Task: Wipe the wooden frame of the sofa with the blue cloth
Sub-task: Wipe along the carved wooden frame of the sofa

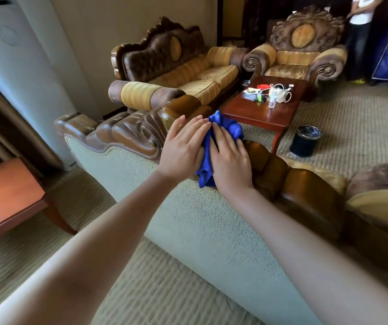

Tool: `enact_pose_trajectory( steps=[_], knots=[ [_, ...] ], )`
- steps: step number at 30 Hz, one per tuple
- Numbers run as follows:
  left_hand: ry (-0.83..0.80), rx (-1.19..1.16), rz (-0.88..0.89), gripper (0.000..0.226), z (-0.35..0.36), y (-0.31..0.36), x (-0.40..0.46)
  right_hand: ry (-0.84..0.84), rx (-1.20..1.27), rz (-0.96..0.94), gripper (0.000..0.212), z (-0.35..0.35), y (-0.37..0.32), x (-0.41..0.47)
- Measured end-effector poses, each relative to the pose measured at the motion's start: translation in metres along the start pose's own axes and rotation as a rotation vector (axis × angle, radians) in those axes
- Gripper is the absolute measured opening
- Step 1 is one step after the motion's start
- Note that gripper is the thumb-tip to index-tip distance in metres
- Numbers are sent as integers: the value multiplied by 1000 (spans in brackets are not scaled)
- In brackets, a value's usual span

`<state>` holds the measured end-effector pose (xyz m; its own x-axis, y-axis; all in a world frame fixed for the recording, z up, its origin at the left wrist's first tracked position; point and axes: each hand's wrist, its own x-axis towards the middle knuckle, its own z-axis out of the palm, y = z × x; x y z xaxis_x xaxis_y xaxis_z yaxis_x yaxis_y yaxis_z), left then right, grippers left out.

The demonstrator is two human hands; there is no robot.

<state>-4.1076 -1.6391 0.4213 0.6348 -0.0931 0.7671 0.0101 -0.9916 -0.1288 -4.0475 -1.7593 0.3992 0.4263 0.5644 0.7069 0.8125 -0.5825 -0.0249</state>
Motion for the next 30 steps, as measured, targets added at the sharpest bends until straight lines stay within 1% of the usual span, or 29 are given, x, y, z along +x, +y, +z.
enact_pose_trajectory(
  steps=[3,7,10,13,16,19,23,25,27,28,30],
  knots=[
    [-11,21,82,35,0,2,-5,98,-30,-33,40,1,5,-10],
    [-6,15,134,34,2,1,-11,140,-87,-18,37,6,1,-21],
    [33,9,162,31,1,-6,-12,175,-101,-28,37,9,-4,-22],
    [120,11,152,25,-6,-19,-12,189,-107,-82,37,15,-12,-23],
    [218,10,82,22,-13,-34,-11,189,-116,-73,40,22,-28,-20],
    [263,-18,9,20,-17,-50,-8,201,-137,-44,41,27,-44,-8],
    [257,-104,-220,32,-21,-67,-3,241,-153,62,37,34,-62,4],
    [253,-185,-353,36,-24,-72,-1,293,-170,103,36,37,-75,8],
    [245,-259,-443,39,-27,-75,2,312,-165,90,37,40,-88,16],
    [232,-279,-460,41,-28,-77,2,309,-177,62,38,44,-93,18],
    [193,-289,-440,41,-29,-79,2,279,-185,-63,40,53,-100,20]
  ],
)
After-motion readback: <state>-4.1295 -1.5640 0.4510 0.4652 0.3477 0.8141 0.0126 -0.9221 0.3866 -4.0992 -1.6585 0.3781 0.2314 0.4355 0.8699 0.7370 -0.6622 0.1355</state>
